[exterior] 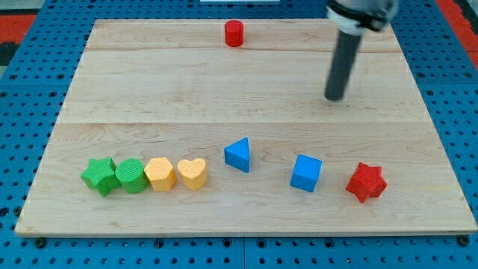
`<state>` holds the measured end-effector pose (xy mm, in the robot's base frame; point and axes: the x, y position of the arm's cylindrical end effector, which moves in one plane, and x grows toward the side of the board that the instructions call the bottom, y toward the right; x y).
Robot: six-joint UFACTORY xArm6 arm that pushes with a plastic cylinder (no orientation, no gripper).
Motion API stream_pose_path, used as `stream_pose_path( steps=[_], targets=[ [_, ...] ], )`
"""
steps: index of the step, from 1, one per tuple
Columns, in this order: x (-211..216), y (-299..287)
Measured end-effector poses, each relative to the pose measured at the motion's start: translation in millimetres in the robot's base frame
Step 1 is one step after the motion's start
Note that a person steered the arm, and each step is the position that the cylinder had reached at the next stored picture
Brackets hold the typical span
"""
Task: Move the red star diagonally to the top right of the blue cube
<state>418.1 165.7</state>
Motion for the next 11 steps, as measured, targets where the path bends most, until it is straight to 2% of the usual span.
stream_pose_path(
  steps=[2, 3, 4, 5, 6, 7, 8, 9, 10, 11],
  targets=[
    [174, 41],
    [180, -20],
    [126, -23],
    [93, -17],
    [118, -5],
    [100, 25],
    [35, 5],
    [-12, -9],
    [17, -21],
    [30, 25]
  ],
)
